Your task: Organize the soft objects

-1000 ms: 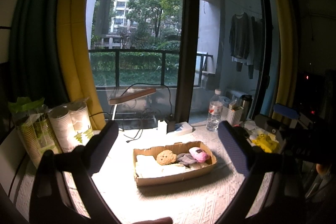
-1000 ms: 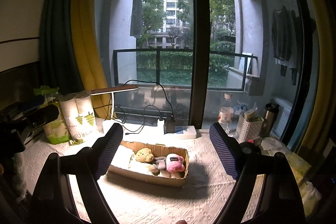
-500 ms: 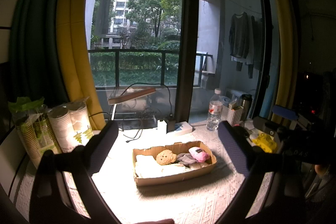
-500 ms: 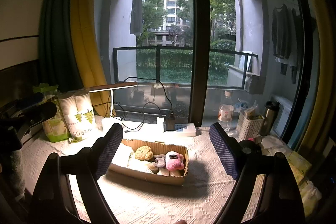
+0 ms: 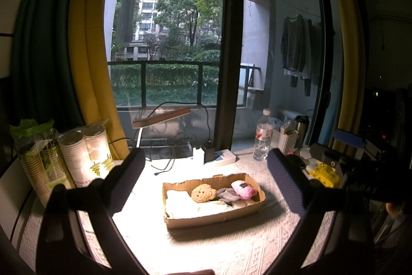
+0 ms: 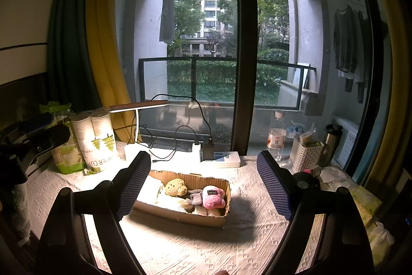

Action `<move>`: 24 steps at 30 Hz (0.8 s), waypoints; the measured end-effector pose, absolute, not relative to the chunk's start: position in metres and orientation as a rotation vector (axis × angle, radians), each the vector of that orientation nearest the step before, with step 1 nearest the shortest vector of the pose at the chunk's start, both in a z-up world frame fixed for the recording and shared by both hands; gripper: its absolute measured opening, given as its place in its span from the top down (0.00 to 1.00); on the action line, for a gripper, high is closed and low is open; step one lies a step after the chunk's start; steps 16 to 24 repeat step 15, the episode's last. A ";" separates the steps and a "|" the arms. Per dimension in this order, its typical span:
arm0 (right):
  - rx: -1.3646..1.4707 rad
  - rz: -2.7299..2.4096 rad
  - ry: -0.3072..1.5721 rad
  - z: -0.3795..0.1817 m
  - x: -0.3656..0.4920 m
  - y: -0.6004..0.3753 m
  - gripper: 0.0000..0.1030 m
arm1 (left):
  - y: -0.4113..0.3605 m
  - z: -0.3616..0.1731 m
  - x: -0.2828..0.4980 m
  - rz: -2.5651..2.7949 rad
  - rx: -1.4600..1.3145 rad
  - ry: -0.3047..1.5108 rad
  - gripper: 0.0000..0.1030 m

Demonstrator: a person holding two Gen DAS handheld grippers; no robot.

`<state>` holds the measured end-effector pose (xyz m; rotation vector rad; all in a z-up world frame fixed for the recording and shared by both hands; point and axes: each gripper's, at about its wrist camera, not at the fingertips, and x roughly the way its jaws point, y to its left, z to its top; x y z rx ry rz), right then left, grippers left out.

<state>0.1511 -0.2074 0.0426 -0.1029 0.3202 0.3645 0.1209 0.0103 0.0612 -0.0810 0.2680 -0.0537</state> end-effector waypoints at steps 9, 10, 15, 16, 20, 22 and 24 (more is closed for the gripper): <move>-0.103 0.365 0.322 0.043 0.151 -0.207 0.16 | 0.011 0.060 0.122 -0.057 -0.084 0.271 0.06; -0.103 0.365 0.323 0.042 0.152 -0.208 0.16 | 0.011 0.060 0.122 -0.059 -0.087 0.272 0.06; -0.102 0.365 0.337 0.037 0.156 -0.211 0.16 | 0.009 0.056 0.130 -0.060 -0.088 0.289 0.06; -0.102 0.365 0.337 0.037 0.156 -0.211 0.16 | 0.009 0.056 0.130 -0.060 -0.088 0.289 0.06; -0.102 0.365 0.337 0.037 0.156 -0.211 0.16 | 0.009 0.056 0.130 -0.060 -0.088 0.289 0.06; -0.102 0.365 0.337 0.037 0.156 -0.211 0.16 | 0.009 0.056 0.130 -0.060 -0.088 0.289 0.06; -0.102 0.365 0.337 0.037 0.156 -0.211 0.16 | 0.009 0.056 0.130 -0.060 -0.088 0.289 0.06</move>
